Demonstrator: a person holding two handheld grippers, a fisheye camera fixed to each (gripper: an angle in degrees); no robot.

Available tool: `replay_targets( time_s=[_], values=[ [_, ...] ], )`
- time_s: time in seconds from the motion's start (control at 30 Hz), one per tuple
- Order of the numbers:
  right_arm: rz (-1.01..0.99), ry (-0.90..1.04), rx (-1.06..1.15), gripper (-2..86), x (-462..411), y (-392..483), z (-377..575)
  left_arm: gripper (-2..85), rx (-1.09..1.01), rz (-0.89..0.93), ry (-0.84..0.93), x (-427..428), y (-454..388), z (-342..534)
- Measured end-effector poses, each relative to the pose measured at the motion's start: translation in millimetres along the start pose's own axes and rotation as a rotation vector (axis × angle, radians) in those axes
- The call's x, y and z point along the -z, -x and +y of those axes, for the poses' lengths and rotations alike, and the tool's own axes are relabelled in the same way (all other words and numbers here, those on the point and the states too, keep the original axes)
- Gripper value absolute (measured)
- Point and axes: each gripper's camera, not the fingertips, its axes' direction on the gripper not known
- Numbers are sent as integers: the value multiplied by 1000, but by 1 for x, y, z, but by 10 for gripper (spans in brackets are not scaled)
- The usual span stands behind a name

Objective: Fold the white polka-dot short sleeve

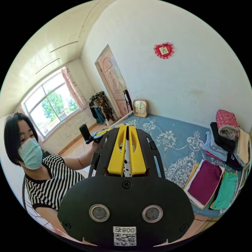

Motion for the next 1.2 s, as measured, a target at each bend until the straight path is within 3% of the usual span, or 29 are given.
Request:
replay_targets(
  time_s=[0.1,0.27,0.33,0.53,0.8,1.2],
  values=[
    [19,22,-91,23,-19,-11,19,22,7,-4,-1,17,-27,-20],
    [9,-145,-174,57,-23,-10,67,17,-42,-62,42,28,-78,-48],
    [-45,-217,-106,74,-35,22,87,16,-93,-78,117,21,-105,-56],
    [-46,-187,41,108,-102,104,92,15,-111,-103,155,16,-152,-67],
    [56,-176,94,126,-155,145,81,12,-164,-143,199,19,-198,-75],
    [105,-125,68,29,-177,139,82,8,-183,-152,249,19,-211,-72]
  ],
)
